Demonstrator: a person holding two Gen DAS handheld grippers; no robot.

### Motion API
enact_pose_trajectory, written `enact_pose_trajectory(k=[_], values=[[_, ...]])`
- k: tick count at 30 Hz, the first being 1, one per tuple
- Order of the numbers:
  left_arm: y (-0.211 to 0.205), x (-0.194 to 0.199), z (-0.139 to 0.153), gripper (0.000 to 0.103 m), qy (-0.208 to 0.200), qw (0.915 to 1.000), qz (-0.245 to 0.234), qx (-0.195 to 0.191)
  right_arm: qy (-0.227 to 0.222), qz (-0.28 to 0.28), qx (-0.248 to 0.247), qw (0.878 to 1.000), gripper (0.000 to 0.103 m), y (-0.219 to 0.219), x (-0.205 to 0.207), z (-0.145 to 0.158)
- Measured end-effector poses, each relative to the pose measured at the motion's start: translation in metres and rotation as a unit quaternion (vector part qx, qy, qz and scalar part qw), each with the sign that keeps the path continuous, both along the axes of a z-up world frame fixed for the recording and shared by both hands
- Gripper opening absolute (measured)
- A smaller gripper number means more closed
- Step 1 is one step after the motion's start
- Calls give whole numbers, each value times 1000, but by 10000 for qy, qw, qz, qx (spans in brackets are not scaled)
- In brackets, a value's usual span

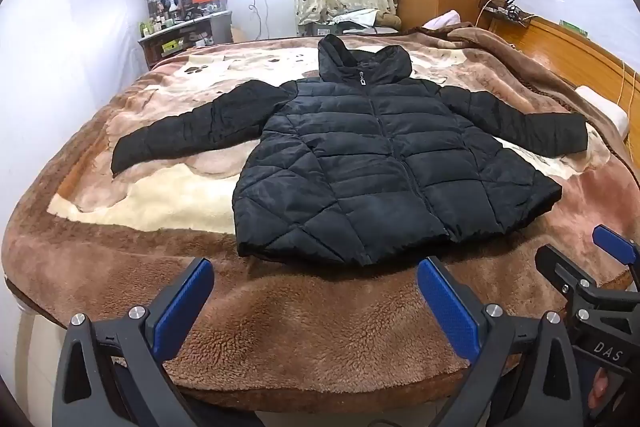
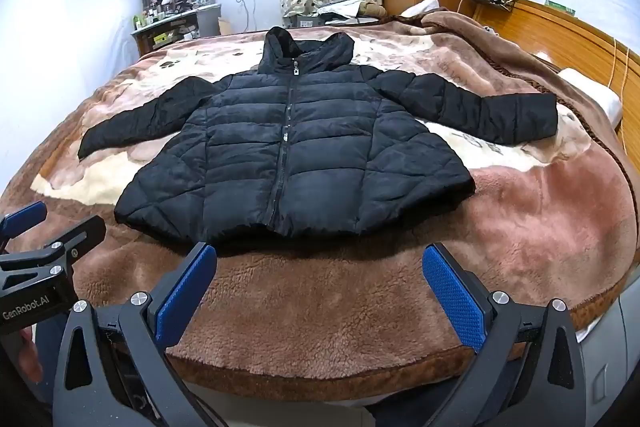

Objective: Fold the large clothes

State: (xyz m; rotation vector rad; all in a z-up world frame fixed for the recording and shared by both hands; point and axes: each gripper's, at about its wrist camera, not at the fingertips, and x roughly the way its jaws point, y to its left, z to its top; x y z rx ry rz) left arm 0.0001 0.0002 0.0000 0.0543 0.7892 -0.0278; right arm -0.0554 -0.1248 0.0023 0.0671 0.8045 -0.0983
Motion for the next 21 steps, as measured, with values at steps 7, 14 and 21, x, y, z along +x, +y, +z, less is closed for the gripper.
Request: enact_pose_trajectory(k=[7, 14, 21], values=[[-2, -1, -3, 103, 32, 10000, 37, -57, 6, -10, -11, 10000, 102, -1, 1, -1], [11, 9, -15, 103, 420, 9978, 73, -508, 19, 3, -22, 10000, 102, 0, 2, -3], [6, 9, -13, 103, 285, 9993, 151, -165, 55, 11, -23, 10000, 102, 1, 3, -4]])
